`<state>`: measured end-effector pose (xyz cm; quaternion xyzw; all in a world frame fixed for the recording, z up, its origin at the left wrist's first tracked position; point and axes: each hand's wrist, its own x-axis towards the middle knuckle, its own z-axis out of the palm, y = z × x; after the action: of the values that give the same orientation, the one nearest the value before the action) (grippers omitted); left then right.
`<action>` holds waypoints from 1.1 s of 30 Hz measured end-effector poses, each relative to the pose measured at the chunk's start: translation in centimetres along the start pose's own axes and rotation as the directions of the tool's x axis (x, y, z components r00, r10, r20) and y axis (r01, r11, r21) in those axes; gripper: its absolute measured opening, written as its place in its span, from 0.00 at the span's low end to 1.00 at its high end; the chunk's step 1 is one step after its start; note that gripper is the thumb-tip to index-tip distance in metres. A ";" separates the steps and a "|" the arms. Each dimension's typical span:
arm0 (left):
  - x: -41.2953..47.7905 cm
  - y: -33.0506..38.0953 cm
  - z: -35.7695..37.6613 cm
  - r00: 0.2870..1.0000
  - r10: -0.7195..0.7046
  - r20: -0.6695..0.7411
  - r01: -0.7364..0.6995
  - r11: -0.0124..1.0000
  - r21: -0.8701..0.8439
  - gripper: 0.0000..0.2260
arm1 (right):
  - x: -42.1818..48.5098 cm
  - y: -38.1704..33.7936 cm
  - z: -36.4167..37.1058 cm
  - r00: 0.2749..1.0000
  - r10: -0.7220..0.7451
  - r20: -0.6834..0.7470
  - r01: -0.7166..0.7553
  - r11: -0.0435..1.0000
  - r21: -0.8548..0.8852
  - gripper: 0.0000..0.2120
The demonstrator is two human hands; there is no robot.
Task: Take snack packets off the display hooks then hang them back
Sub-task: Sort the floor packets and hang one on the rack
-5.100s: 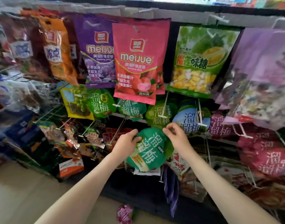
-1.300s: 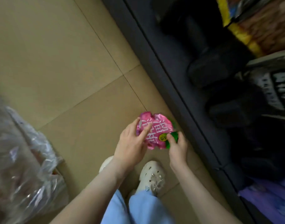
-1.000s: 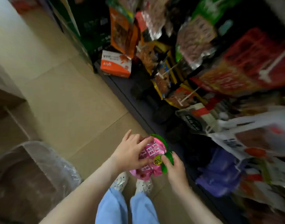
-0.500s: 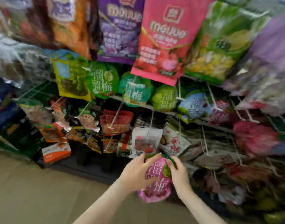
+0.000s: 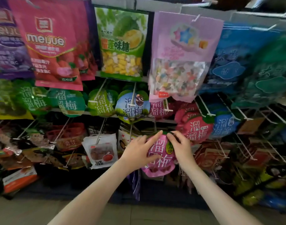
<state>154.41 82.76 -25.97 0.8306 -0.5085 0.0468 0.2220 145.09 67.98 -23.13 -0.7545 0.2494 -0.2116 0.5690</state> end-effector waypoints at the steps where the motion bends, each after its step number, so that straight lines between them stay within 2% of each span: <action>1: 0.7 0.3 -0.1 1.000 -0.020 -0.022 0.019 1.000 -0.002 0.38 | 0.8 -0.3 -0.3 1.000 0.004 -0.006 -0.004 1.000 0.023 0.06; 5: 3.2 -0.4 -0.6 0.995 -0.079 -0.057 0.080 0.997 0.014 0.37 | 4.1 -1.5 -0.4 1.000 0.013 -0.027 -0.011 0.998 0.061 0.05; 13: 7.3 -3.1 -1.7 0.997 -0.072 -0.006 0.072 0.988 0.135 0.36 | 8.5 -1.7 1.5 0.991 0.051 -0.122 -0.033 0.989 0.145 0.06; 17: 7.9 -3.8 -2.0 1.000 -0.009 0.005 0.008 0.989 0.149 0.36 | 8.4 -1.6 1.8 0.988 -0.010 -0.157 0.032 0.990 0.140 0.08; 21: 7.4 -4.4 -1.4 0.980 0.160 -0.122 -0.134 0.971 0.199 0.35 | 7.2 -1.0 1.4 0.978 -0.088 -0.188 0.113 0.985 0.131 0.08; 24: 7.6 -4.6 -1.0 0.972 0.172 -0.160 -0.137 0.969 0.207 0.35 | 7.2 -1.4 1.6 0.966 -0.140 -0.218 0.164 0.981 0.099 0.04; 28: 8.4 -5.2 -0.8 0.984 0.136 -0.115 -0.109 0.970 0.216 0.35 | 8.5 -2.1 1.9 0.965 -0.114 -0.237 0.141 0.985 0.103 0.02; 31: 8.6 -5.7 -0.5 0.997 0.080 -0.006 -0.078 0.983 0.169 0.36 | 9.5 -1.6 2.1 0.974 -0.078 -0.211 0.104 0.987 0.119 0.01; 33: 9.2 -5.9 -0.3 0.999 0.040 0.025 -0.043 0.983 0.179 0.36 | 9.9 -1.1 2.5 0.958 -0.104 -0.267 0.115 0.993 0.027 0.04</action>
<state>163.99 77.60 -24.78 0.8369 -0.5218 0.0882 0.1399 154.59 64.01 -22.38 -0.7198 0.2766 -0.3471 0.5337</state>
